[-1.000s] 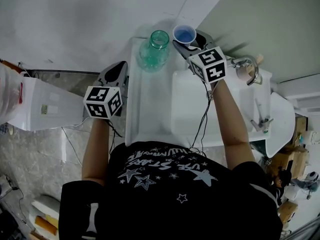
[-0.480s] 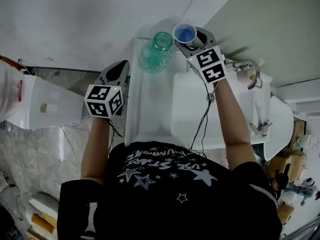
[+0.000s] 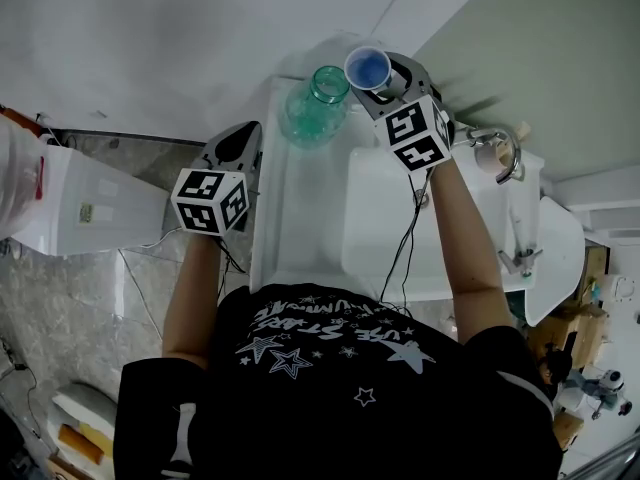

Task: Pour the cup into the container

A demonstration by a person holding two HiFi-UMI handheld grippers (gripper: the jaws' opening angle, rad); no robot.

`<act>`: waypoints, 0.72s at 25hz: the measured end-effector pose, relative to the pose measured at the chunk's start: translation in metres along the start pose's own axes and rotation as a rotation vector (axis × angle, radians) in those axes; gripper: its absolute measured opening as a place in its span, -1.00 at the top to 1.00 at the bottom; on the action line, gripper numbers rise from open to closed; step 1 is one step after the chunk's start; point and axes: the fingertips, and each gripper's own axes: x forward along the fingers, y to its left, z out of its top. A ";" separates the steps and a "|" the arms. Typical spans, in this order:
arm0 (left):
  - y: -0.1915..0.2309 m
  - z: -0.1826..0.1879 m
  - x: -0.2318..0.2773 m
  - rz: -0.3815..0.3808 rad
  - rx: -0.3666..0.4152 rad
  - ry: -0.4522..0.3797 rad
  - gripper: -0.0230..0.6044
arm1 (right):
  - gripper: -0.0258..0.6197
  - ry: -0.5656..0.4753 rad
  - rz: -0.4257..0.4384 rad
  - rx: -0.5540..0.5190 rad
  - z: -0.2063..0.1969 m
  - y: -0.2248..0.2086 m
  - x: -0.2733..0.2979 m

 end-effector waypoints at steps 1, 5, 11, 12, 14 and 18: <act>0.000 0.000 0.000 0.001 -0.002 -0.001 0.89 | 0.07 0.002 0.000 -0.005 0.000 0.000 0.001; 0.002 -0.001 0.000 0.004 -0.007 0.000 0.89 | 0.07 0.022 -0.011 -0.036 -0.001 0.000 0.004; 0.004 -0.004 0.000 0.005 -0.016 -0.001 0.89 | 0.07 0.050 -0.031 -0.099 -0.003 0.000 0.006; 0.004 -0.004 0.000 0.005 -0.017 -0.002 0.89 | 0.07 0.054 -0.034 -0.108 -0.003 0.000 0.006; 0.005 -0.003 0.000 0.005 -0.019 -0.004 0.89 | 0.07 0.059 -0.038 -0.120 -0.002 0.000 0.007; 0.005 -0.003 0.001 0.003 -0.023 -0.006 0.89 | 0.07 0.066 -0.044 -0.135 -0.003 -0.002 0.007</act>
